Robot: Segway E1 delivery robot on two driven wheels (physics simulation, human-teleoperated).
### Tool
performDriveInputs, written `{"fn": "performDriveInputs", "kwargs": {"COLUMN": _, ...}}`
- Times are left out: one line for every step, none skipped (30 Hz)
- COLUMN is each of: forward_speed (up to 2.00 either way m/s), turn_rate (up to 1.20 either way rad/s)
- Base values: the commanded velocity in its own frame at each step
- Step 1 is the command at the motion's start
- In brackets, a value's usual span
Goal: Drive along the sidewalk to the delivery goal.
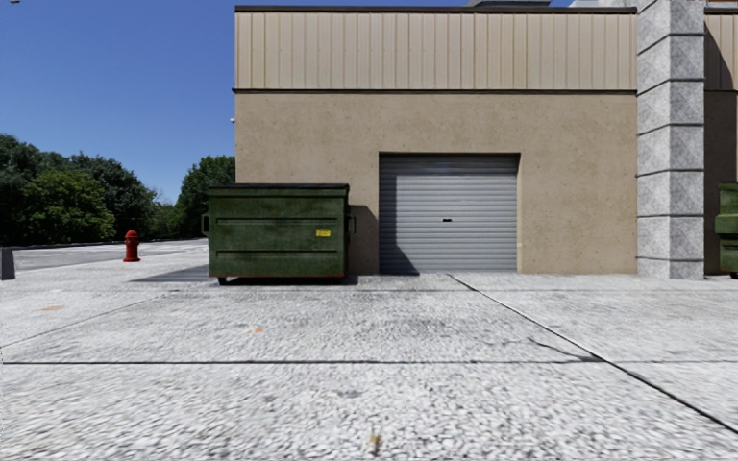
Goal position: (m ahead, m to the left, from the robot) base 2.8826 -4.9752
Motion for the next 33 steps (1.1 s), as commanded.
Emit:
{"fn": "performDriveInputs", "kwargs": {"forward_speed": 1.57, "turn_rate": -0.53}}
{"fn": "performDriveInputs", "kwargs": {"forward_speed": 1.57, "turn_rate": -0.53}}
{"fn": "performDriveInputs", "kwargs": {"forward_speed": 1.57, "turn_rate": -0.53}}
{"fn": "performDriveInputs", "kwargs": {"forward_speed": 1.57, "turn_rate": -0.53}}
{"fn": "performDriveInputs", "kwargs": {"forward_speed": 1.57, "turn_rate": -0.53}}
{"fn": "performDriveInputs", "kwargs": {"forward_speed": 1.57, "turn_rate": -0.53}}
{"fn": "performDriveInputs", "kwargs": {"forward_speed": 1.57, "turn_rate": -0.53}}
{"fn": "performDriveInputs", "kwargs": {"forward_speed": 1.57, "turn_rate": -0.53}}
{"fn": "performDriveInputs", "kwargs": {"forward_speed": 1.57, "turn_rate": -0.53}}
{"fn": "performDriveInputs", "kwargs": {"forward_speed": 1.57, "turn_rate": -0.54}}
{"fn": "performDriveInputs", "kwargs": {"forward_speed": 1.57, "turn_rate": -0.54}}
{"fn": "performDriveInputs", "kwargs": {"forward_speed": 1.57, "turn_rate": -0.54}}
{"fn": "performDriveInputs", "kwargs": {"forward_speed": 1.57, "turn_rate": -0.54}}
{"fn": "performDriveInputs", "kwargs": {"forward_speed": 1.57, "turn_rate": -0.54}}
{"fn": "performDriveInputs", "kwargs": {"forward_speed": 1.57, "turn_rate": -0.54}}
{"fn": "performDriveInputs", "kwargs": {"forward_speed": 1.57, "turn_rate": -0.54}}
{"fn": "performDriveInputs", "kwargs": {"forward_speed": 1.57, "turn_rate": -0.54}}
{"fn": "performDriveInputs", "kwargs": {"forward_speed": 1.57, "turn_rate": -0.54}}
{"fn": "performDriveInputs", "kwargs": {"forward_speed": 1.57, "turn_rate": -0.54}}
{"fn": "performDriveInputs", "kwargs": {"forward_speed": 1.57, "turn_rate": -0.54}}
{"fn": "performDriveInputs", "kwargs": {"forward_speed": 1.57, "turn_rate": -0.54}}
{"fn": "performDriveInputs", "kwargs": {"forward_speed": 1.57, "turn_rate": -0.54}}
{"fn": "performDriveInputs", "kwargs": {"forward_speed": 1.57, "turn_rate": -0.54}}
{"fn": "performDriveInputs", "kwargs": {"forward_speed": 1.57, "turn_rate": -0.54}}
{"fn": "performDriveInputs", "kwargs": {"forward_speed": 1.57, "turn_rate": -0.54}}
{"fn": "performDriveInputs", "kwargs": {"forward_speed": 1.57, "turn_rate": -0.54}}
{"fn": "performDriveInputs", "kwargs": {"forward_speed": 1.57, "turn_rate": -0.54}}
{"fn": "performDriveInputs", "kwargs": {"forward_speed": 1.57, "turn_rate": -0.54}}
{"fn": "performDriveInputs", "kwargs": {"forward_speed": 1.57, "turn_rate": -0.54}}
{"fn": "performDriveInputs", "kwargs": {"forward_speed": 1.57, "turn_rate": -0.54}}
{"fn": "performDriveInputs", "kwargs": {"forward_speed": 1.57, "turn_rate": -0.54}}
{"fn": "performDriveInputs", "kwargs": {"forward_speed": 1.57, "turn_rate": -0.54}}
{"fn": "performDriveInputs", "kwargs": {"forward_speed": 1.57, "turn_rate": -0.54}}
